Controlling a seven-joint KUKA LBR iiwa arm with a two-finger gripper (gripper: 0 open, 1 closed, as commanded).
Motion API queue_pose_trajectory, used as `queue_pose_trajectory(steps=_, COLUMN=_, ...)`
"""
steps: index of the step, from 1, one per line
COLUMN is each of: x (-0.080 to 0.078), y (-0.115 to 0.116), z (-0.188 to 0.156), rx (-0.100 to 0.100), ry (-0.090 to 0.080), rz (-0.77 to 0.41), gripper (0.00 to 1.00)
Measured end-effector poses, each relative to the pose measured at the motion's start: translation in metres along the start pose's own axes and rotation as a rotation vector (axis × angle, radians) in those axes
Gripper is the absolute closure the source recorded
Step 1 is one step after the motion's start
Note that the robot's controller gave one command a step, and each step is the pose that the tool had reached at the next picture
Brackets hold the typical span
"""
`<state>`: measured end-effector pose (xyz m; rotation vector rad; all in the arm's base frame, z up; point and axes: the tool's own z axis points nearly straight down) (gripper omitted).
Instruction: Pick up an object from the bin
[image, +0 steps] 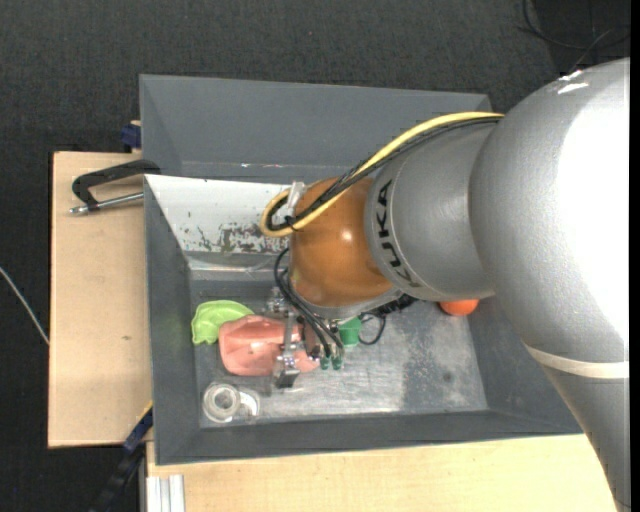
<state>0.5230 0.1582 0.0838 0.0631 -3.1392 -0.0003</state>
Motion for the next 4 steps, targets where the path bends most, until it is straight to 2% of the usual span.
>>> queue_pose_trajectory(steps=1, x=0.000, y=0.000, z=-0.005, rx=0.000, ry=-0.001, rz=0.000, gripper=1.00)
queue_pose_trajectory(steps=2, x=0.002, y=0.000, z=-0.013, rx=0.001, ry=0.006, rz=0.000, gripper=1.00)
queue_pose_trajectory(steps=3, x=0.003, y=0.000, z=-0.034, rx=0.002, ry=0.007, rz=0.000, gripper=1.00)
queue_pose_trajectory(steps=4, x=0.000, y=0.000, z=-0.046, rx=-0.001, ry=-0.004, rz=0.001, gripper=1.00)
